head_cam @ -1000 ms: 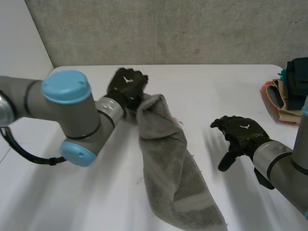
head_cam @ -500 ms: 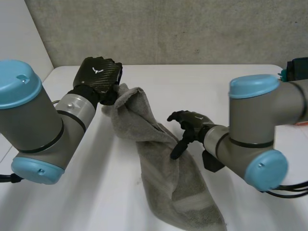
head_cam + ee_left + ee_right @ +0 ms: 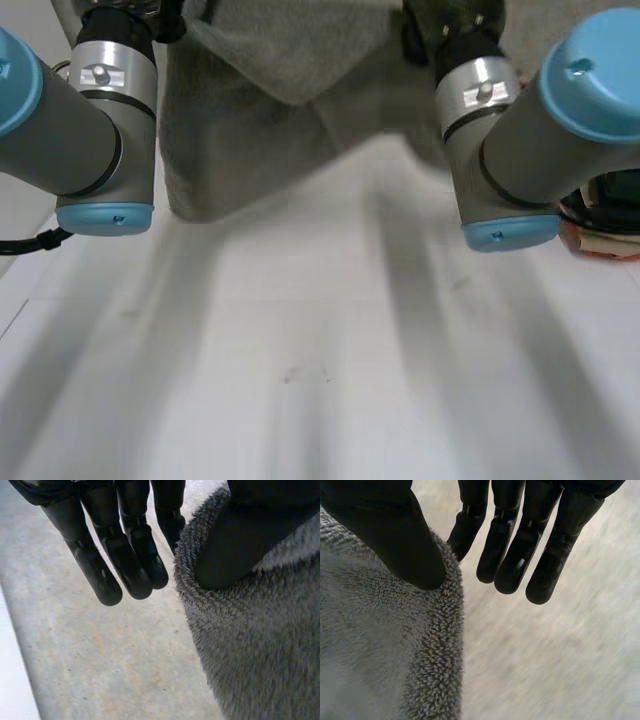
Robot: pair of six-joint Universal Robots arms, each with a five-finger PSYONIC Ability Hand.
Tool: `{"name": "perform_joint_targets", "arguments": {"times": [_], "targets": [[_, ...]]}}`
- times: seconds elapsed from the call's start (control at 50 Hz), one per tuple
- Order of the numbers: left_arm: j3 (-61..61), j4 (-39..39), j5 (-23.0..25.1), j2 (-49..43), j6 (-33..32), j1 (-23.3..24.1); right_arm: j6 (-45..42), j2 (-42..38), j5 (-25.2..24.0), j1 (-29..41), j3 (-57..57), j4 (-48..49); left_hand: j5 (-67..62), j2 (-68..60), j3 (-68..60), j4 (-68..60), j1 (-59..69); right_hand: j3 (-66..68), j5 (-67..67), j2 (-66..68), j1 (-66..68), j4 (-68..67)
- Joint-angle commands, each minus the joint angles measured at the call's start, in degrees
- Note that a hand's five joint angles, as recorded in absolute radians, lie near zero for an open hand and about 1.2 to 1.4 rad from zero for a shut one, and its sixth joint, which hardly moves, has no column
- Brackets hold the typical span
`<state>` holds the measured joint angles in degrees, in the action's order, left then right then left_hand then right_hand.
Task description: Fold the laundry.
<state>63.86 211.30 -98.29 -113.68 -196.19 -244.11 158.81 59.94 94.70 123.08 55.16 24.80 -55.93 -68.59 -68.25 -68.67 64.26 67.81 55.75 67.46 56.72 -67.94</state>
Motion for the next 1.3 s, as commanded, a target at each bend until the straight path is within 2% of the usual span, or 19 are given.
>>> {"name": "perform_joint_targets", "arguments": {"times": [0.02,0.16,0.26,0.36,0.46,0.56,0.66,0.68,0.76,0.78,0.84,0.86,0.94,1.08,1.18,1.26,1.3], "targets": [[12.85,1.22,-3.84,4.69,0.11,1.09,-8.69,5.54,-2.58,0.41,11.62,3.42,-14.07,-11.41,-11.75,-11.33,15.74,12.19,14.25,12.54,23.28,-12.06],[29.37,1.14,-3.67,7.95,0.11,3.73,-9.48,5.54,-3.73,2.34,22.09,-5.72,-14.07,-11.41,-11.75,-11.33,15.74,12.19,14.25,12.54,23.28,-12.06],[36.50,0.35,-3.75,7.25,0.11,7.24,-9.31,0.47,-3.55,2.69,25.87,-11.25,-14.07,-11.41,-11.75,-11.33,15.74,12.19,14.25,12.54,23.28,-12.06],[40.46,-5.08,-4.02,7.59,0.28,10.23,-9.49,-2.10,-3.38,2.52,27.89,-16.79,-14.07,-11.41,-11.75,-11.33,15.74,12.19,14.25,12.54,23.28,-12.06],[41.17,-12.39,-4.11,10.31,0.37,10.24,-9.31,-1.84,-4.26,1.99,30.70,-20.58,-14.07,-11.41,-11.75,-11.33,15.74,12.19,14.25,12.54,23.28,-12.06],[41.87,-16.26,-3.23,14.97,-0.15,9.97,-9.40,1.40,-5.13,1.90,33.69,-20.58,32.24,34.90,34.56,34.98,-30.57,12.19,14.25,12.54,23.28,-12.06],[40.03,-15.92,-1.48,17.26,-0.68,8.75,-9.31,3.43,-6.63,1.46,34.75,-20.14,43.43,46.09,45.75,46.17,-41.76,12.19,14.25,12.54,23.28,-12.06],[39.41,-15.83,-0.51,17.44,-0.68,8.13,-9.31,3.43,-6.80,1.20,34.84,-20.06,43.94,46.60,46.26,46.68,-42.26,12.19,14.25,12.54,23.28,-12.06],[36.86,-15.74,8.88,17.27,-2.00,3.65,-9.22,3.61,-7.16,0.41,34.93,-19.88,43.78,46.44,46.10,46.52,-42.10,12.19,14.25,12.54,23.28,-12.06],[36.08,-15.74,14.73,16.92,-3.13,2.43,-9.22,3.61,-7.16,0.41,34.93,-19.88,43.61,46.27,45.93,46.35,-41.93,12.19,14.25,12.54,23.28,-12.06],[34.84,-15.91,24.69,16.04,-6.12,1.27,-9.31,3.52,-7.16,0.41,35.02,-19.88,43.27,45.93,45.59,46.01,-41.60,12.19,14.25,12.54,23.28,-12.06],[33.97,-16.09,30.99,14.03,-8.66,1.10,-9.22,3.52,-7.16,0.41,35.10,-19.88,42.94,45.60,45.25,45.68,-41.26,12.19,14.25,12.54,23.28,-12.06],[30.98,-18.36,41.21,7.71,-16.39,0.05,-9.22,3.35,-7.25,0.41,35.37,-19.70,42.93,45.59,45.25,45.67,-41.26,12.19,14.25,12.54,23.28,-12.06],[23.34,-29.61,42.83,-1.79,-27.47,-2.07,-9.31,3.17,-7.25,0.15,35.54,-19.44,43.10,45.76,45.42,45.84,-41.43,12.19,14.25,12.54,23.28,-12.06],[15.88,-37.69,42.83,-10.48,-41.16,-2.33,-9.22,3.17,-7.24,-0.73,35.81,-19.09,43.77,46.44,46.09,46.51,-42.10,12.19,14.25,12.54,23.28,-12.06],[11.74,-39.29,42.56,-15.76,-47.77,-2.16,-9.31,3.17,-7.25,-0.82,35.98,-19.09,42.94,45.60,45.26,45.68,-41.27,12.19,14.25,12.54,23.28,-12.06],[10.41,-39.21,42.56,-17.27,-48.76,-1.89,-9.31,3.17,-7.25,-0.82,36.25,-19.00,42.26,44.93,44.58,45.00,-40.59,12.19,14.25,12.54,23.28,-12.06]]}}
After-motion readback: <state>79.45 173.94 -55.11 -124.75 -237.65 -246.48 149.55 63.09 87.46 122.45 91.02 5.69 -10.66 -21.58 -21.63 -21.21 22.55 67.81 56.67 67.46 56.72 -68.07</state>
